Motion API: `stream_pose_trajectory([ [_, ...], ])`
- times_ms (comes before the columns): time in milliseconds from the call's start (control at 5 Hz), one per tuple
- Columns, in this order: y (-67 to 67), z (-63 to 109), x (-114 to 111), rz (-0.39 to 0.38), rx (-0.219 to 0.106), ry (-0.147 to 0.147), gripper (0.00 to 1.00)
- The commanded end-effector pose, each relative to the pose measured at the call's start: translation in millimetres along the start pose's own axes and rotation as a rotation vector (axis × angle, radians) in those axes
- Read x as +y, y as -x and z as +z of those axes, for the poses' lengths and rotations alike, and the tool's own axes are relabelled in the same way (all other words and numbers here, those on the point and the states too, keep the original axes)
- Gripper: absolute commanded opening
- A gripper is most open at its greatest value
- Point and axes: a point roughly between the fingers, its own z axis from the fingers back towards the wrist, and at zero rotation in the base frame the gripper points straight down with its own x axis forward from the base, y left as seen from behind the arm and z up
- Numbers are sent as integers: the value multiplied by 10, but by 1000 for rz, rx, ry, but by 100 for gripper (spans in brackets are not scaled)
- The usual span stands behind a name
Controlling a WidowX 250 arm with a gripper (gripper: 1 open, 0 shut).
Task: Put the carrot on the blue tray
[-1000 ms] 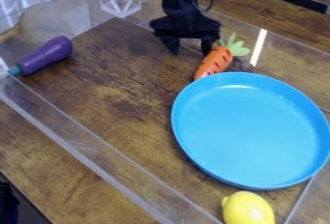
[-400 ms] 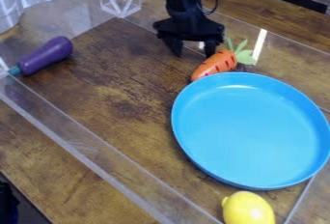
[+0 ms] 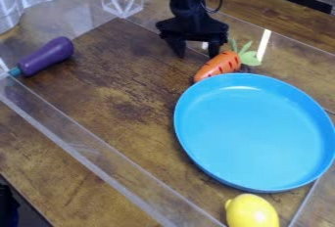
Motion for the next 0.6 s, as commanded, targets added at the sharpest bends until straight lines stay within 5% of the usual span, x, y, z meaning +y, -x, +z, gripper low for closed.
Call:
stream_pose_trajectory([
  [0, 149, -22, -211, 0, 49, 18, 100],
  [400, 192, -60, -339, -22, 66, 17, 100],
])
